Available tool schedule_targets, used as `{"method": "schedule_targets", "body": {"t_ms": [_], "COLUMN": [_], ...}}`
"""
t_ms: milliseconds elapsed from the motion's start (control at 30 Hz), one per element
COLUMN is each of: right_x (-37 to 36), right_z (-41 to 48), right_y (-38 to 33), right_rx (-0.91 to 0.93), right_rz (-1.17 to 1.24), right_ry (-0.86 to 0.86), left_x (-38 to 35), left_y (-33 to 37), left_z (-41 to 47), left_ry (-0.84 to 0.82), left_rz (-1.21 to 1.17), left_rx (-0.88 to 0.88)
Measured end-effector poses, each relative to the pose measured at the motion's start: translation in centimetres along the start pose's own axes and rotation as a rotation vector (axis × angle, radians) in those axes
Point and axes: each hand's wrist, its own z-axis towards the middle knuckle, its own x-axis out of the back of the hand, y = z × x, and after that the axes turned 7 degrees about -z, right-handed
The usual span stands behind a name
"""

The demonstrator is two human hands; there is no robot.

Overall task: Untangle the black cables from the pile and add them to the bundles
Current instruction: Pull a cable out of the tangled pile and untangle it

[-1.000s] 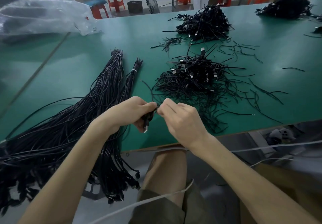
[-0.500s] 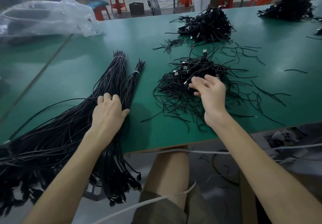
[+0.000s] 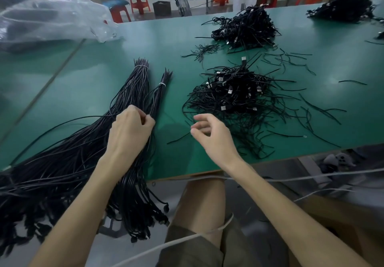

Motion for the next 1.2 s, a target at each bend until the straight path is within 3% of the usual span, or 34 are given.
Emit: {"method": "schedule_targets", "body": {"t_ms": [133,367,500,667,800,1000,1100,1200], "right_x": [-1.6,-3.5,-3.5,-2.6,-0.9,4.8,6.4,7.0], "right_z": [-0.7,-0.4,-0.7,-1.6,-1.8,2.4,3.0,3.1], "right_y": [-0.8,-2.1,-2.3,-3.1,-3.6,-3.1,-2.2,-0.8], "right_rx": [0.123,0.196,0.151,0.342,0.532,0.148,0.075,-0.018], "right_rz": [-0.07,-0.063,-0.086,-0.267,-0.317,-0.053,-0.076,-0.037], "right_ry": [-0.11,-0.261,-0.12,0.041,0.302,0.571,0.542,0.519], "left_x": [-0.1,1.0,1.5,-0.7,-0.8,-0.8,-1.0,-0.4], "left_y": [1.1,0.6,-1.4,-3.1,-4.0,-5.0,-3.9,-1.4], "left_z": [-0.4,-1.0,0.6,2.1,2.5,2.2,1.5,-0.3], "left_ry": [-0.253,-0.494,-0.336,-0.479,-0.451,-0.44,-0.446,-0.543], "left_rz": [-0.137,-0.218,-0.122,0.292,0.223,0.138,0.142,-0.175], "left_rx": [0.051,-0.211,-0.298,-0.401,-0.407,-0.406,-0.36,-0.338]}}
